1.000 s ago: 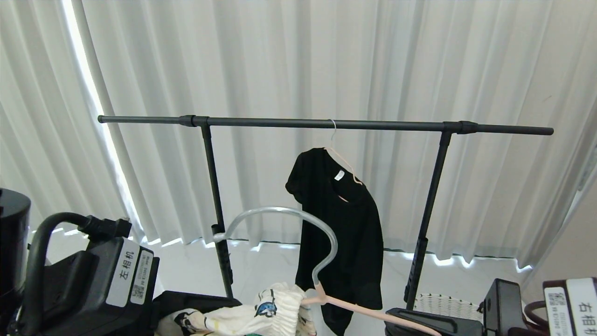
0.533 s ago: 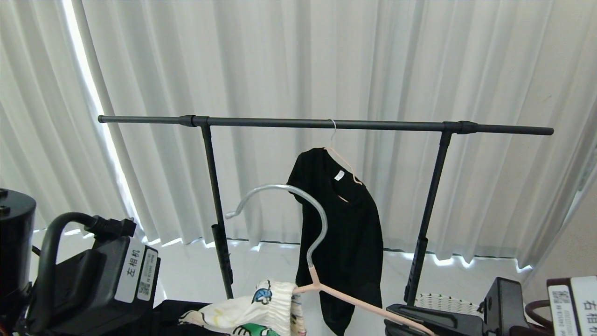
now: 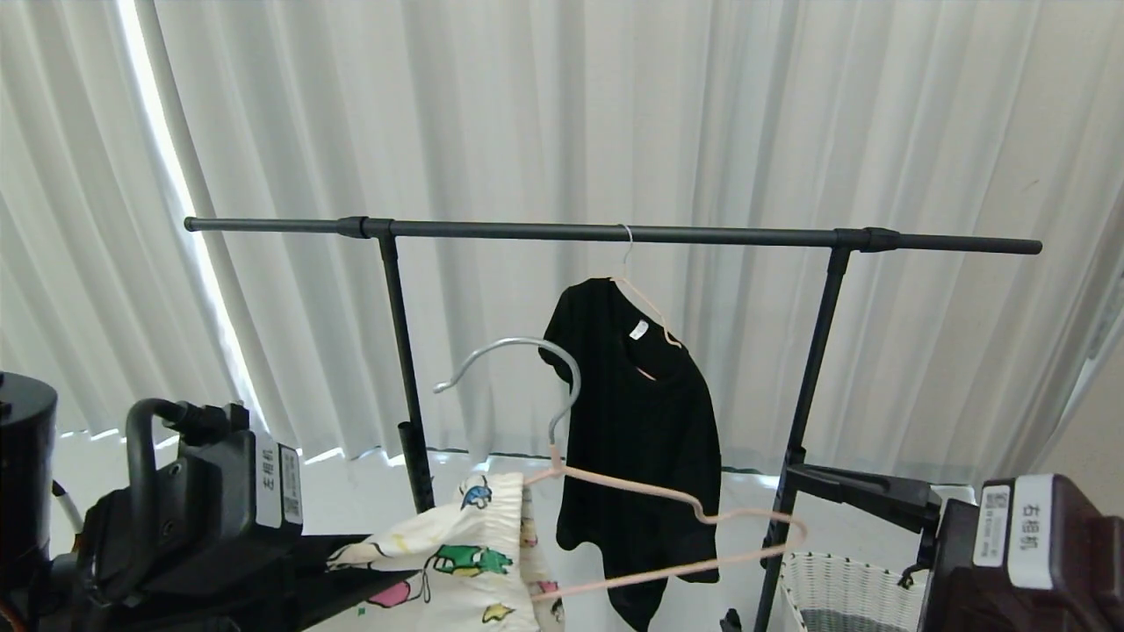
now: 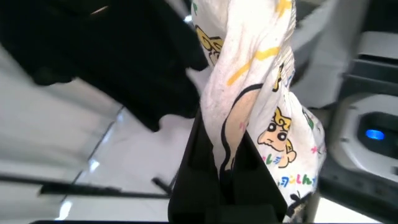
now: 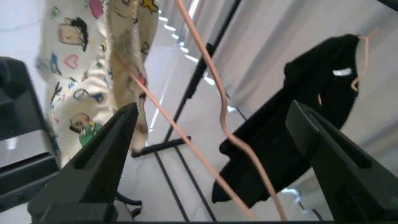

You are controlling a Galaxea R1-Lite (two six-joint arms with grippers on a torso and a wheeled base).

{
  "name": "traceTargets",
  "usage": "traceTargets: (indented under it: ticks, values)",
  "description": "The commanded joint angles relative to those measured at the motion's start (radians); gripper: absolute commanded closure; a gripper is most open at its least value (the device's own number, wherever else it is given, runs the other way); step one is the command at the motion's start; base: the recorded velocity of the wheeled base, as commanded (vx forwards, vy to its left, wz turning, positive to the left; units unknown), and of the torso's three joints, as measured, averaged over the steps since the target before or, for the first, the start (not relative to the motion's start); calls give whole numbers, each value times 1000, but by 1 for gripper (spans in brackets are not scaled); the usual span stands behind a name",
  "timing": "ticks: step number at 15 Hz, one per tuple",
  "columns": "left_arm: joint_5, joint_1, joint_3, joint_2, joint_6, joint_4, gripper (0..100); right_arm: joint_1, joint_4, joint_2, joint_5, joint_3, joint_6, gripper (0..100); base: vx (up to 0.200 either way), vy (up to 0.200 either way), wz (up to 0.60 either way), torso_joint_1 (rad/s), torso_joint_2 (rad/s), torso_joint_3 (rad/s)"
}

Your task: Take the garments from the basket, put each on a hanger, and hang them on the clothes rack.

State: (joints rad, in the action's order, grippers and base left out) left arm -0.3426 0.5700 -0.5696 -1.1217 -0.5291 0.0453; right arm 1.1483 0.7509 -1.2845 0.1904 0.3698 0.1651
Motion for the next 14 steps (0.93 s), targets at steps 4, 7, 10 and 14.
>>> traceTargets:
  ticks: [4, 7, 10, 14]
  values:
    - [22, -147, 11, 3, 5, 177, 100, -87, -21, -24, -2, -8, -95, 0, 0, 0, 0, 0, 0, 0]
    - [50, -150, -85, -17, 8, 185, 100, -90, -45, -88, -2, 21, -299, 0, 0, 0, 0, 0, 0, 0]
    - [56, -147, -185, -56, 11, 185, 100, -93, -47, -227, -2, 193, -561, 0, 0, 0, 0, 0, 0, 0]
    - [54, -119, -217, -75, 6, 185, 100, -101, -45, -358, -2, 377, -633, 0, 0, 0, 0, 0, 0, 0]
